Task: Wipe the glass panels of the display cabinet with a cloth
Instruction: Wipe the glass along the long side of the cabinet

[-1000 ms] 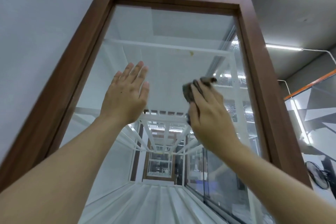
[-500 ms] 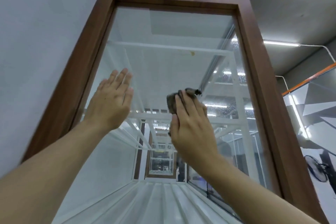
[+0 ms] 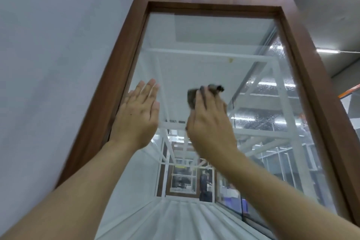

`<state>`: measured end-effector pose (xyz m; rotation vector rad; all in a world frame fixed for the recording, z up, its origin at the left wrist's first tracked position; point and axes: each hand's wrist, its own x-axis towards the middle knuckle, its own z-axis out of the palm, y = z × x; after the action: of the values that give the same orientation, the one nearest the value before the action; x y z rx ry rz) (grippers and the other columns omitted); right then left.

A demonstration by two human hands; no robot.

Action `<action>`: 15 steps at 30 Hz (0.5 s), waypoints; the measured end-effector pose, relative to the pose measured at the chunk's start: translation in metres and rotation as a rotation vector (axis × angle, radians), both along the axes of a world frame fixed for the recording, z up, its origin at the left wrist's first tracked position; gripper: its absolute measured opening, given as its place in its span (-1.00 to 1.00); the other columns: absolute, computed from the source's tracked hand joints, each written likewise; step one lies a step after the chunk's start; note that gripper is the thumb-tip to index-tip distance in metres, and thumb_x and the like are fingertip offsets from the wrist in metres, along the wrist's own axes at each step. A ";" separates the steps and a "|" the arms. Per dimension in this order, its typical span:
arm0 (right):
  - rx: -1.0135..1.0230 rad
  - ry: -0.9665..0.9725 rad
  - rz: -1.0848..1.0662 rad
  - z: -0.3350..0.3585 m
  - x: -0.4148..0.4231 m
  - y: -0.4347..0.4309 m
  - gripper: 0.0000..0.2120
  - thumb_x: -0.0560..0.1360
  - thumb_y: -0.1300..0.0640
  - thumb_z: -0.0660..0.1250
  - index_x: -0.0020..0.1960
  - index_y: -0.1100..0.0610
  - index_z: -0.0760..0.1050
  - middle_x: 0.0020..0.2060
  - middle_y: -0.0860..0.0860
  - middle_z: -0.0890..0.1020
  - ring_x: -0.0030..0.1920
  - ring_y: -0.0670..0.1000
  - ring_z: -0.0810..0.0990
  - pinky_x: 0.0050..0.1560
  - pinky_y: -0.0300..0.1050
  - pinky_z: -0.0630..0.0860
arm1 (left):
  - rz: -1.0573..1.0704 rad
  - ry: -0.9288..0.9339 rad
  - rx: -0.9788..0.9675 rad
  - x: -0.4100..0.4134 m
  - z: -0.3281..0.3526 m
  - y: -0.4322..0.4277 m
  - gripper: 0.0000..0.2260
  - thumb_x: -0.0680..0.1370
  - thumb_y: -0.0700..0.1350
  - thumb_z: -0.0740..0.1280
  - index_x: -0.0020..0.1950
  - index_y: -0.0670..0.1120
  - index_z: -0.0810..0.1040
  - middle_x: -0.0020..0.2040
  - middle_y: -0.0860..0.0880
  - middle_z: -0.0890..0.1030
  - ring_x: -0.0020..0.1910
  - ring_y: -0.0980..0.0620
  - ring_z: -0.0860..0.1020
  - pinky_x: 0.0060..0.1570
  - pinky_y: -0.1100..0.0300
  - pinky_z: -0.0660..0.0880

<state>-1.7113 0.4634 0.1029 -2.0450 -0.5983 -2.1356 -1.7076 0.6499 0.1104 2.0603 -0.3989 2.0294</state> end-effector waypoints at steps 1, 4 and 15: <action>0.065 0.018 0.019 0.027 -0.001 0.005 -0.44 0.66 0.13 0.01 0.62 0.27 0.01 0.61 0.21 0.02 0.62 0.19 -0.08 0.61 0.14 -0.12 | 0.002 0.001 0.002 0.000 0.000 0.000 -0.44 0.63 0.10 -0.22 0.64 0.06 -0.04 0.64 0.17 -0.09 0.61 0.21 -0.17 0.57 0.19 -0.23; 0.116 0.029 0.045 0.067 -0.004 0.036 -0.43 0.63 0.15 0.05 0.60 0.29 0.07 0.60 0.24 0.07 0.60 0.23 -0.02 0.60 0.19 -0.05 | 0.008 0.001 -0.002 0.000 0.000 0.001 -0.45 0.64 0.10 -0.21 0.65 0.06 -0.02 0.64 0.17 -0.07 0.61 0.22 -0.16 0.57 0.21 -0.23; 0.107 0.007 0.046 0.066 -0.001 0.022 -0.44 0.64 0.13 0.01 0.59 0.32 0.08 0.59 0.28 0.07 0.60 0.25 -0.02 0.60 0.16 -0.07 | 0.043 0.053 0.023 -0.007 0.002 0.001 -0.44 0.63 0.09 -0.20 0.65 0.06 -0.02 0.65 0.15 -0.06 0.61 0.19 -0.15 0.59 0.16 -0.20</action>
<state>-1.7127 0.4852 0.1690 -1.9631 -0.5137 -2.0862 -1.7144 0.6505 0.1125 2.1494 -0.3732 1.9981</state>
